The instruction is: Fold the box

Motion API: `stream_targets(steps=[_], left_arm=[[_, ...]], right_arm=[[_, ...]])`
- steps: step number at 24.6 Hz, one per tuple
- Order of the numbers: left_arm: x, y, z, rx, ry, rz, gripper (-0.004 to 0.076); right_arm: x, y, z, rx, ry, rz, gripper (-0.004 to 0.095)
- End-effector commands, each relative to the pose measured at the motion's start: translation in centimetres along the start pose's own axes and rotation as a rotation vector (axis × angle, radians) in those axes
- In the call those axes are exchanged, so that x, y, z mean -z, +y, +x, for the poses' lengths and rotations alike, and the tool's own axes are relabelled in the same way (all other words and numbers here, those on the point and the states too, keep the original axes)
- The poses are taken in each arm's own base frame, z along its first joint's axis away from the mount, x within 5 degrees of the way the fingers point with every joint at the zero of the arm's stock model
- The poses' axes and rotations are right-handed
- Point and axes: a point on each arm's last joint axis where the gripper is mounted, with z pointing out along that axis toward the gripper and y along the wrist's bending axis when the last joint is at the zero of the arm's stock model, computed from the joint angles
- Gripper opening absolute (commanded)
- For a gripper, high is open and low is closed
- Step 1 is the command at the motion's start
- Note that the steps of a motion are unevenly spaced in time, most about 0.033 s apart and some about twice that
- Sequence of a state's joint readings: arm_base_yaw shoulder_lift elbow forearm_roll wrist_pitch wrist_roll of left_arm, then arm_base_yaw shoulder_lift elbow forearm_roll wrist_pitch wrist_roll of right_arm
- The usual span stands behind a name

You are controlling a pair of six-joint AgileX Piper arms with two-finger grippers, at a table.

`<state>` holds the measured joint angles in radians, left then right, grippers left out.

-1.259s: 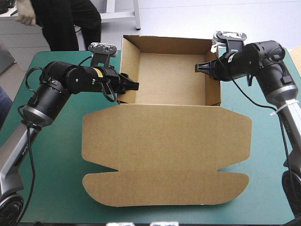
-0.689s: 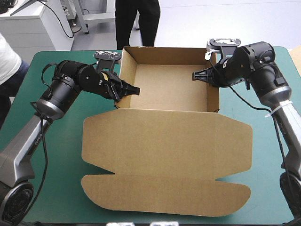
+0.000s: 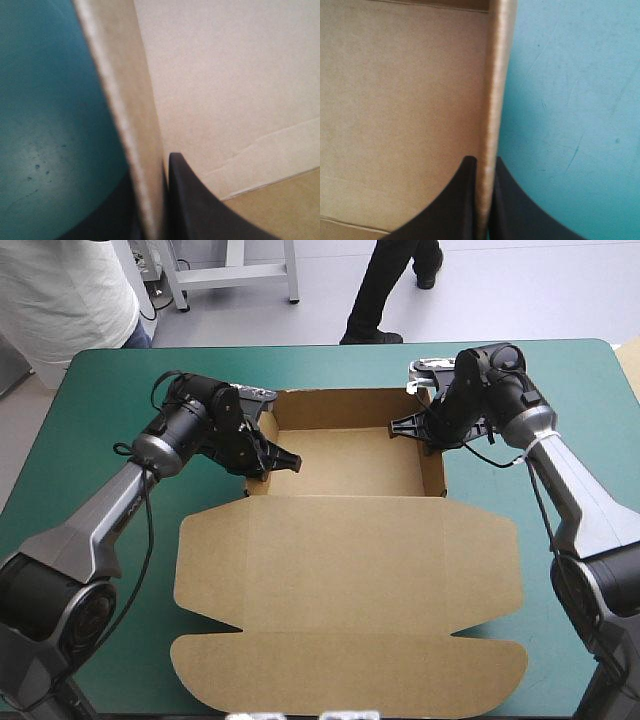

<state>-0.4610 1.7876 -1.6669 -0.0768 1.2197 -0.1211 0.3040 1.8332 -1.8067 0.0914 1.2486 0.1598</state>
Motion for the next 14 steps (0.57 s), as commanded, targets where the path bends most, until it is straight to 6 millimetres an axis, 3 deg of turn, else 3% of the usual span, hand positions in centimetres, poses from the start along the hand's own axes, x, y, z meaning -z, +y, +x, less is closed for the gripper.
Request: stream_targets(steps=[1, 6, 11, 14], left_arm=[[0.5, -2.1, 0.0, -0.047, 0.023, 0.139, -0.0008], [-1.6, -2.2, -0.3, -0.053, 0.072, 0.153, -0.0008], [-2.0, -1.8, -0.4, -0.098, 0.07, 0.112, 0.0011], [-2.0, -1.4, -0.4, -0.108, 0.072, 0.079, 0.0127]], right_arm=[[1.4, 1.1, -0.2, 0.056, -0.041, -0.048, -0.0015], [-0.7, 1.0, -0.5, 0.06, 0.006, -0.046, -0.0015], [-1.6, 0.9, -0.6, 0.097, 0.022, -0.038, -0.001], [-1.6, 0.5, -0.6, 0.115, 0.017, 0.006, 0.0143]])
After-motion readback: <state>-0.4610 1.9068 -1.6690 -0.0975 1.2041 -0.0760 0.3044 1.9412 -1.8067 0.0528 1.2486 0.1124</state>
